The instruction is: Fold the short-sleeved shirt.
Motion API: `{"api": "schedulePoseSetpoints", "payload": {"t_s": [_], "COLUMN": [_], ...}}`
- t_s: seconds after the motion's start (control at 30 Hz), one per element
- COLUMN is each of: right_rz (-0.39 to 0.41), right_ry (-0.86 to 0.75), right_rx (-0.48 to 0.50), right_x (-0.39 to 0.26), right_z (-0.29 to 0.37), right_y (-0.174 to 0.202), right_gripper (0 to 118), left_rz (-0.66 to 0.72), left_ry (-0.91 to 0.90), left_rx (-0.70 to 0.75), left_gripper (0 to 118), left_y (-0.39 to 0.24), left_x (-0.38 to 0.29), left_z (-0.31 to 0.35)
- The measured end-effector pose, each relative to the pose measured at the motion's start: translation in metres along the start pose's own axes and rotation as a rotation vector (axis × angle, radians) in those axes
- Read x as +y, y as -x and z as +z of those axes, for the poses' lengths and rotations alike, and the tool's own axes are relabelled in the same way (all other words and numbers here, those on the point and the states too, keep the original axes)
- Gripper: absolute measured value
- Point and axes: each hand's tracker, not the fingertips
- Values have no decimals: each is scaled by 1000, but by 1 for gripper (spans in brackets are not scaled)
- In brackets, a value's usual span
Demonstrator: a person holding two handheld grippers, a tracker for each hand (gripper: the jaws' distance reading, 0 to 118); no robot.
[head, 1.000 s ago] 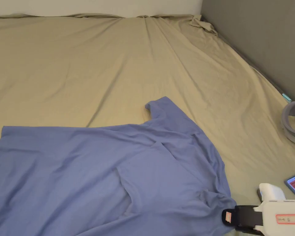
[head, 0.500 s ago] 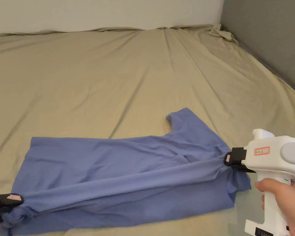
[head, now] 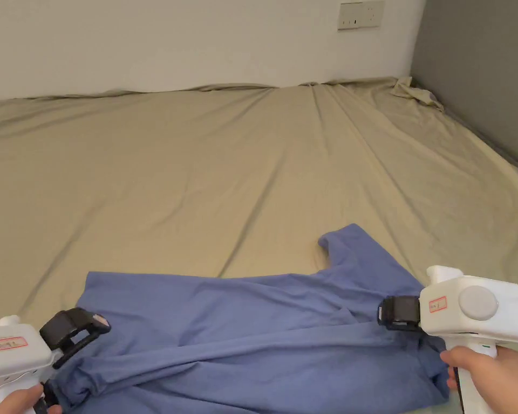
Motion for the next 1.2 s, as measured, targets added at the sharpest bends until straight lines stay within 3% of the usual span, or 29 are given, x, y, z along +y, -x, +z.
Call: {"api": "schedulePoseSetpoints", "payload": {"t_s": [0.1,0.2,0.23,0.27,0.3,0.33,0.4,0.47,0.57,0.7,0.73,0.77,0.8,0.83,1.03,1.07,1.1,1.13,1.17,1.2], "right_rz": [46,123,147,247,266,291,318,328,380,436,435,427,407,390,379,376,369,362,358,350], "right_ry": [-230,-294,-304,-309,-352,-372,-345,-321,-305,-307,-308,-311,-309,-303,-267,-259,-251,-245,-237,-226], "right_rx": [105,152,166,215,170,130,89,166,188,216,218,221,229,231,141,125,106,83,55,15], "right_x": [-11,-27,-38,-52,-70,-85,-115,-138,-157,-155,-153,-150,-147,-145,-142,-141,-140,-139,-136,-134], "right_z": [64,101,111,139,147,151,139,138,137,134,134,134,136,135,128,128,126,122,118,113], "right_y": [8,9,12,35,41,48,48,52,64,70,70,70,69,68,49,48,43,37,31,25], "right_gripper": [117,115,108,88,34,4,4,4,4,4,4,4,4,4,4,4,4,4,4,4], "left_rz": [-175,-274,-304,-340,-361,-360,-341,-357,-369,-404,-418,-431,-424,-432,-534,-550,-553,-554,-547,-532], "left_ry": [-177,-238,-223,-208,-207,-203,-162,-61,-32,-134,-171,-186,-152,-89,-43,-49,-41,-40,-46,-23], "left_rx": [-85,-70,-43,-7,37,73,92,144,128,195,220,240,247,259,340,365,349,337,285,204], "left_gripper": [118,118,118,118,115,96,0,0,0,0,16,56,109,118,112,107,95,72,31,14], "left_y": [4,-4,0,6,15,23,36,41,45,47,47,48,48,59,48,46,34,30,25,19], "left_x": [5,-48,-61,-77,-80,-94,-122,-145,-143,-116,-110,-102,-93,-81,-63,-62,-76,-77,-80,-83], "left_z": [55,103,112,117,112,112,114,109,95,73,63,50,35,17,-39,-43,-37,-34,-25,-15]}}
